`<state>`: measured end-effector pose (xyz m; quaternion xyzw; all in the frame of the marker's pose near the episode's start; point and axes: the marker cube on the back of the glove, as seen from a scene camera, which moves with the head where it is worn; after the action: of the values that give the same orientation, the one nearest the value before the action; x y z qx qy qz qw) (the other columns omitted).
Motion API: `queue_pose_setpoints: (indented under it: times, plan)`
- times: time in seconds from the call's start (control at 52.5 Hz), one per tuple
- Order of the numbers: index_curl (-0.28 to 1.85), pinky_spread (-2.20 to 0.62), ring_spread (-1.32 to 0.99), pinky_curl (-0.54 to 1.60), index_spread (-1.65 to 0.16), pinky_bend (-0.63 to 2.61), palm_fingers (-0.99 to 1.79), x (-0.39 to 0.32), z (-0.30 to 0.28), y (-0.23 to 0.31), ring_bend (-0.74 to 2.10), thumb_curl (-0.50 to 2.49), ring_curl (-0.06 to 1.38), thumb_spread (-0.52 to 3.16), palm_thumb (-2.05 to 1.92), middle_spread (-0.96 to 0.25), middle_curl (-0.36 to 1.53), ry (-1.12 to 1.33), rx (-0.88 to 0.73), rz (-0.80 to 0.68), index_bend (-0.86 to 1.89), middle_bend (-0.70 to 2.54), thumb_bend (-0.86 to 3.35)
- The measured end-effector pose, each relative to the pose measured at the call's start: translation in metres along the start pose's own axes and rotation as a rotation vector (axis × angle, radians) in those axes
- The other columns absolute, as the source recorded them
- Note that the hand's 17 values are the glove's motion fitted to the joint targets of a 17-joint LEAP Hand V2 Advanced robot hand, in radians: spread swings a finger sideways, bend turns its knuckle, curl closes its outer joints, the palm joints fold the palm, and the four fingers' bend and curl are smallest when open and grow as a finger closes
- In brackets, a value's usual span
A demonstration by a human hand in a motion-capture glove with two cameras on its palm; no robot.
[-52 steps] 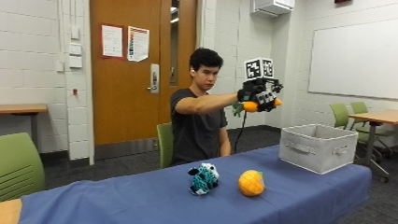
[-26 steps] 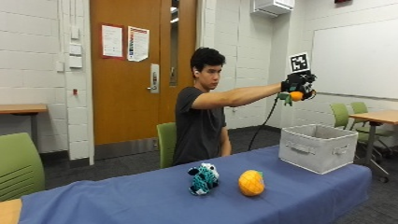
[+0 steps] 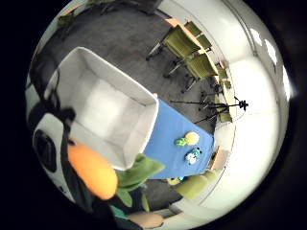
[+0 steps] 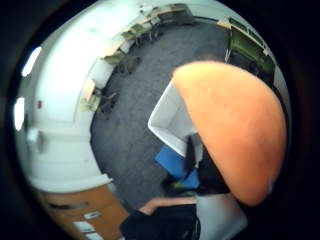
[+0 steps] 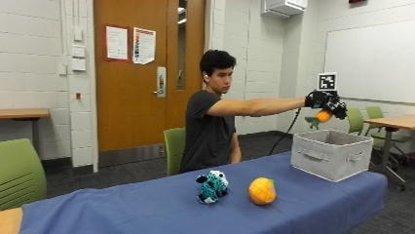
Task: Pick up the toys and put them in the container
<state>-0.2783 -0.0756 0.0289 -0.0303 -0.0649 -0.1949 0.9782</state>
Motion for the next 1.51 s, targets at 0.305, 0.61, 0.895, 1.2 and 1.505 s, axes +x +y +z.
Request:
queue_pose_setpoints:
  times: [0.305, 0.61, 0.895, 1.2, 1.505]
  plan:
    - [0.79, -0.3, -0.33, 0.43, -0.25, 0.96, 0.13, 0.037, 0.0, 0.015, 0.98, 0.53, 0.34, 1.03, -0.1, -0.17, 0.48, 0.014, 0.005, -0.029, 0.19, 0.59, -0.1]
    - [0.69, -0.23, -0.33, 0.39, -0.24, 0.94, -0.01, 0.14, -0.028, 0.067, 0.8, 0.37, 0.27, 1.0, -0.07, -0.11, 0.45, 0.114, 0.086, 0.012, 0.14, 0.49, -0.07]
    - [0.53, -0.22, -0.35, 0.38, -0.21, 0.97, -0.09, 0.291, -0.022, 0.134, 0.69, 0.36, 0.25, 1.02, 0.08, -0.09, 0.43, 0.226, 0.06, 0.181, 0.09, 0.42, -0.01]
    - [0.49, -0.19, -0.4, 0.33, -0.25, 0.78, -0.05, 0.43, 0.024, 0.198, 0.46, 0.34, 0.21, 1.03, 0.1, -0.15, 0.4, 0.18, 0.014, 0.389, 0.25, 0.28, -0.03]
    - [0.46, -0.19, -0.45, 0.31, -0.27, 0.69, -0.02, 0.49, 0.095, 0.221, 0.41, 0.32, 0.22, 1.02, 0.06, -0.19, 0.41, 0.151, -0.061, 0.444, 0.15, 0.27, -0.03]
